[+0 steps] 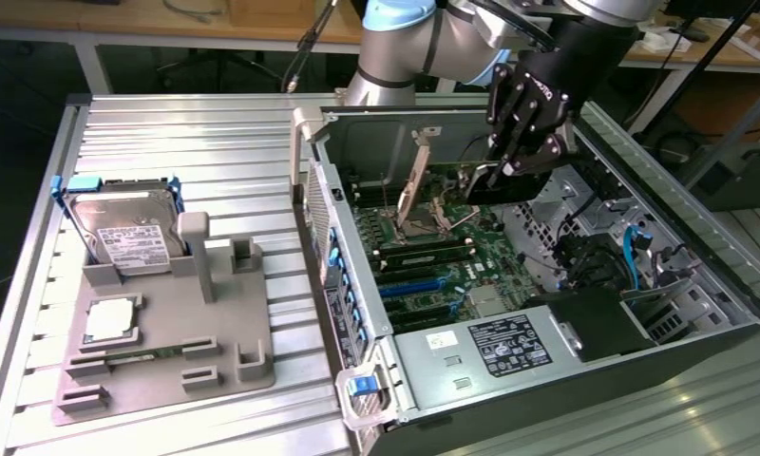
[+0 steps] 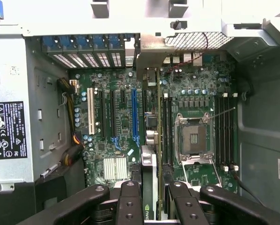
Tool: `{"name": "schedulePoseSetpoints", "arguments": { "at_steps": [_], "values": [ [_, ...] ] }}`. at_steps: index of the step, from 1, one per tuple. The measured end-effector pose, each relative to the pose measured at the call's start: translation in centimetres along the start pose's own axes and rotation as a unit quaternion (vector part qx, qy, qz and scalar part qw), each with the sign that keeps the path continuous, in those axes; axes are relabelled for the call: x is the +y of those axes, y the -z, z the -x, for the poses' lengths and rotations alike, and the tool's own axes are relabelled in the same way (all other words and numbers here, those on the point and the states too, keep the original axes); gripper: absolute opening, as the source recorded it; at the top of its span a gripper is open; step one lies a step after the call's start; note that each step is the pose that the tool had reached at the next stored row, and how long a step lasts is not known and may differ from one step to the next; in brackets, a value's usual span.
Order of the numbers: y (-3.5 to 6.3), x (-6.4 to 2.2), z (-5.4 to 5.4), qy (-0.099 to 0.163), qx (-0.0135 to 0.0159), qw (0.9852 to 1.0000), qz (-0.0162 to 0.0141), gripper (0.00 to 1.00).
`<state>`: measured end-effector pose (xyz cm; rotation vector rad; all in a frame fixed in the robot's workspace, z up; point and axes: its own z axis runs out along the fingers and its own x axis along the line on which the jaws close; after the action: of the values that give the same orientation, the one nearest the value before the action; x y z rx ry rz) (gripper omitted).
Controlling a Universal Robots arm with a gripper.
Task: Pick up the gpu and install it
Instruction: 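Insert the gpu into the slot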
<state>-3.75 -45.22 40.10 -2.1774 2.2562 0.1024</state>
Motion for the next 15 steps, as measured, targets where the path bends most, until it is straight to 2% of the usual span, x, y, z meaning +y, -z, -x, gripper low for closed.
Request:
{"name": "schedulePoseSetpoints", "arguments": {
  "at_steps": [3,15],
  "values": [
    [-0.48,-0.02,-0.02,0.000,-0.0001,1.0000,0.0000,0.27],
    [-0.87,-0.04,-0.04,0.000,-0.0002,1.0000,0.0000,0.27]
  ]
}}
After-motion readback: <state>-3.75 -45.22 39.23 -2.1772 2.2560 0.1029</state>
